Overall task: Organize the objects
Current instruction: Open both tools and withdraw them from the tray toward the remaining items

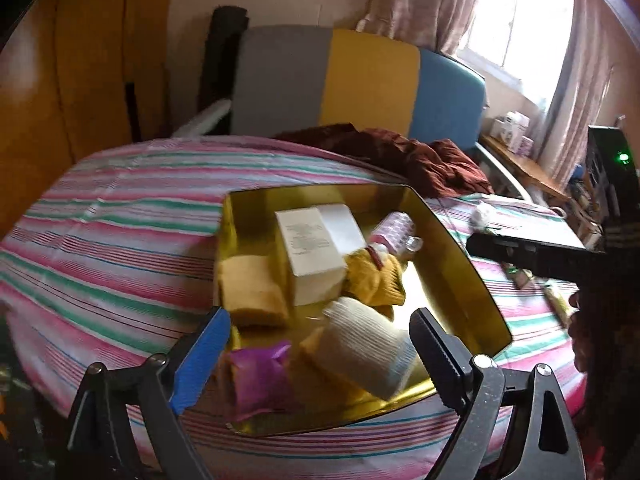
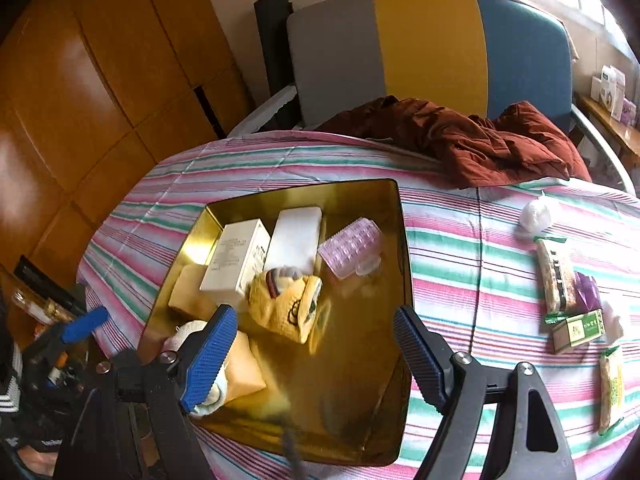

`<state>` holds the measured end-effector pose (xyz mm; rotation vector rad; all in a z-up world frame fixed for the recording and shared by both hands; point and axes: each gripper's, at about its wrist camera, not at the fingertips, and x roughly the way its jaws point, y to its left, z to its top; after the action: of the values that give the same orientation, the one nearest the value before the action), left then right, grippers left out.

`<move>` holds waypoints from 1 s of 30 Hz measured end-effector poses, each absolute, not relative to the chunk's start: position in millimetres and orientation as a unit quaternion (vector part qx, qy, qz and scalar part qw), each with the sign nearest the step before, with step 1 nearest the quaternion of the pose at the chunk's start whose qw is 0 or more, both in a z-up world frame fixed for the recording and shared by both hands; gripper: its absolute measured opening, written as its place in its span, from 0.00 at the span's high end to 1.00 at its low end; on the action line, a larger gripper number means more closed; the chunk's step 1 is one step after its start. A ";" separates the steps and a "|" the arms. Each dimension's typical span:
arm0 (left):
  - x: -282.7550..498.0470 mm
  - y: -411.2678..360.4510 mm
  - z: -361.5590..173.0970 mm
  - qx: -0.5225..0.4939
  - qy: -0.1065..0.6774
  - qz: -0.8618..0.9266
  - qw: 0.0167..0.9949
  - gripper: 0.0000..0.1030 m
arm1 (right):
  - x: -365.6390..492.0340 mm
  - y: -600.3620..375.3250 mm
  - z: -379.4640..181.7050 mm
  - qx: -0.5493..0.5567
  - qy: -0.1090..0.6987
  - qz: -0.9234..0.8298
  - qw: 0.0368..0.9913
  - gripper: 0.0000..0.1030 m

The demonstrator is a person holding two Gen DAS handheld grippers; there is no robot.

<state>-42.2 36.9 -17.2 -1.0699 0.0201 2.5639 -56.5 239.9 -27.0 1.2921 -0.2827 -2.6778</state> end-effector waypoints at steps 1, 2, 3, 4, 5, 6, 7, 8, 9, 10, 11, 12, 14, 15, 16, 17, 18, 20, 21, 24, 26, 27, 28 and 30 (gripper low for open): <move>-40.6 36.5 -15.4 -0.373 0.012 0.911 0.176 0.11 | -54.0 237.3 -28.1 0.431 -0.090 -0.895 0.076 0.21; -38.4 36.1 -13.6 -0.367 0.017 0.914 0.172 0.11 | -52.0 234.9 -29.0 0.430 -0.086 -0.896 0.073 0.21; -36.2 35.8 -11.6 -0.360 0.021 0.918 0.166 0.10 | -50.9 233.2 -30.2 0.429 -0.081 -0.897 0.070 0.21; -33.9 35.6 -9.7 -0.353 0.026 0.921 0.160 0.09 | -49.2 230.7 -30.9 0.429 -0.077 -0.898 0.067 0.21; -32.0 35.6 -8.0 -0.348 0.030 0.924 0.156 0.09 | -47.4 228.5 -31.8 0.428 -0.072 -0.898 0.064 0.21; -29.7 35.2 -6.0 -0.340 0.034 0.927 0.151 0.08 | -45.6 226.7 -32.5 0.428 -0.068 -0.899 0.063 0.21; -28.1 35.4 -4.4 -0.334 0.038 0.930 0.146 0.08 | -44.2 225.2 -32.8 0.427 -0.064 -0.900 0.061 0.21; -26.3 35.2 -2.6 -0.326 0.042 0.934 0.140 0.08 | -42.5 223.7 -33.4 0.426 -0.060 -0.901 0.059 0.21; -25.4 35.9 -1.4 -0.323 0.045 0.936 0.137 0.07 | -42.8 223.1 -33.4 0.427 -0.059 -0.901 0.058 0.21; -24.9 35.9 -0.5 -0.320 0.047 0.936 0.135 0.07 | -42.1 222.9 -33.9 0.427 -0.058 -0.901 0.057 0.21; -24.6 35.9 0.4 -0.318 0.048 0.938 0.133 0.07 | -41.3 222.7 -34.4 0.427 -0.057 -0.901 0.057 0.21; -23.5 36.0 1.4 -0.316 0.048 0.938 0.132 0.07 | -41.2 222.8 -34.5 0.427 -0.057 -0.901 0.056 0.21; -23.1 36.8 1.8 -0.313 0.054 0.939 0.128 0.07 | -39.2 224.0 -34.5 0.425 -0.056 -0.902 0.053 0.21; -22.2 37.7 2.3 -0.312 0.057 0.940 0.127 0.07 | -38.0 224.6 -34.5 0.424 -0.056 -0.902 0.051 0.21; -21.4 38.6 2.7 -0.311 0.059 0.940 0.126 0.07 | -36.8 225.7 -34.5 0.424 -0.057 -0.903 0.050 0.21; -20.6 39.4 3.3 -0.309 0.062 0.940 0.126 0.07 | -35.9 228.1 -34.5 0.423 -0.059 -0.903 0.048 0.21; -19.9 40.8 3.9 -0.307 0.066 0.941 0.126 0.07 | -35.2 229.2 -34.5 0.422 -0.060 -0.903 0.046 0.21; -18.4 43.1 4.9 -0.304 0.072 0.942 0.126 0.07 | -33.6 233.0 -34.5 0.421 -0.063 -0.904 0.042 0.21; -17.7 44.5 5.7 -0.302 0.075 0.942 0.127 0.07 | -32.8 235.3 -34.8 0.421 -0.065 -0.904 0.041 0.21; -15.6 50.2 8.4 -0.295 0.087 0.943 0.128 0.07 | -31.7 242.1 -35.7 0.420 -0.072 -0.904 0.036 0.21; -14.2 53.9 10.3 -0.291 0.094 0.943 0.130 0.07 | -31.0 246.0 -36.3 0.420 -0.076 -0.904 0.033 0.21; -13.3 56.1 11.6 -0.289 0.097 0.944 0.130 0.07 | -30.7 247.7 -36.3 0.419 -0.077 -0.904 0.032 0.21; -12.9 57.6 12.5 -0.287 0.100 0.944 0.131 0.07 | -30.7 249.9 -36.4 0.419 -0.079 -0.904 0.030 0.21; -11.6 61.8 14.3 -0.283 0.106 0.944 0.132 0.07 | -30.0 254.1 -36.3 0.417 -0.082 -0.905 0.028 0.21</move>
<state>-11.6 61.8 14.3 -0.8207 0.3089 2.7397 -30.0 254.1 -36.3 1.2868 -0.2536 -2.7926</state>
